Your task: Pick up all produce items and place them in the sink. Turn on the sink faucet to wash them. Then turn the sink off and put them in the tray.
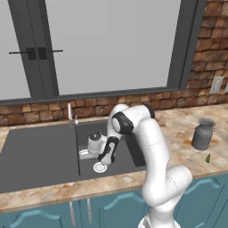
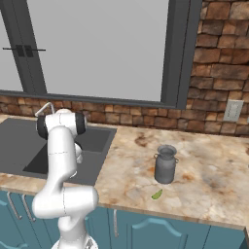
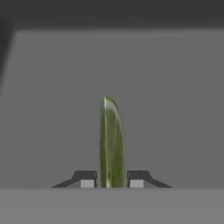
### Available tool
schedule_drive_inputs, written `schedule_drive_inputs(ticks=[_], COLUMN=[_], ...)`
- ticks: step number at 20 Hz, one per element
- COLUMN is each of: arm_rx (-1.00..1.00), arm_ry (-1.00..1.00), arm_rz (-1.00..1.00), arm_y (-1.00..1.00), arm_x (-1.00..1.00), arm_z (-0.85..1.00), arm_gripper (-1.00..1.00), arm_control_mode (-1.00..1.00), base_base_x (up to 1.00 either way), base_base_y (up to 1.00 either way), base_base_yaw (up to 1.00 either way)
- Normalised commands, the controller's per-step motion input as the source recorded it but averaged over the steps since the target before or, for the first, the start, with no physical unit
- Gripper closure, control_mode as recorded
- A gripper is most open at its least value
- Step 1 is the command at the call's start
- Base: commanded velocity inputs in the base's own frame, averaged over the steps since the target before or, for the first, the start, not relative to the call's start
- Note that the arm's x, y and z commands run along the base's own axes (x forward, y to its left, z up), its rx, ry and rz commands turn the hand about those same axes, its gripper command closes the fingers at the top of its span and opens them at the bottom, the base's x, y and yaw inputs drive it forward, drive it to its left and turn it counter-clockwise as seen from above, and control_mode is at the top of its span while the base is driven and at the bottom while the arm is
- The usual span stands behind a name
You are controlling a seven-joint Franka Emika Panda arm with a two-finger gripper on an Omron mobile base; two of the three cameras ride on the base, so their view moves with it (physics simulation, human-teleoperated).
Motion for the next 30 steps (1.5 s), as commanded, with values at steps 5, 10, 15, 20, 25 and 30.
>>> schedule_drive_inputs(ticks=[5, 10, 15, 20, 25, 30], arm_rx=[0.0, 0.06, 0.1, 0.01, 0.0, -0.01], arm_ry=[0.0, 0.0, 0.0, 0.0, 0.0, 0.03], arm_rz=[-0.04, -0.08, -0.12, -0.1, -0.12, -0.17], arm_y=[0.0, -0.1, -0.33, -0.11, 0.03, 0.0], arm_x=[0.01, 0.0, 0.0, -0.12, -0.11, -0.04], arm_z=[-0.01, 0.62, 1.0, 1.0, 1.0, 1.0], arm_gripper=[-1.0, -1.0, -1.0, -1.0, -1.0, -1.0], arm_control_mode=[-1.0, -1.0, -1.0, -1.0, -1.0, -1.0], base_base_x=[0.0, 0.0, 0.0, 0.0, 0.0, 0.0], base_base_y=[0.0, 0.0, 0.0, 0.0, 0.0, 0.0], base_base_yaw=[0.0, 0.0, 0.0, 0.0, 0.0, 0.0])
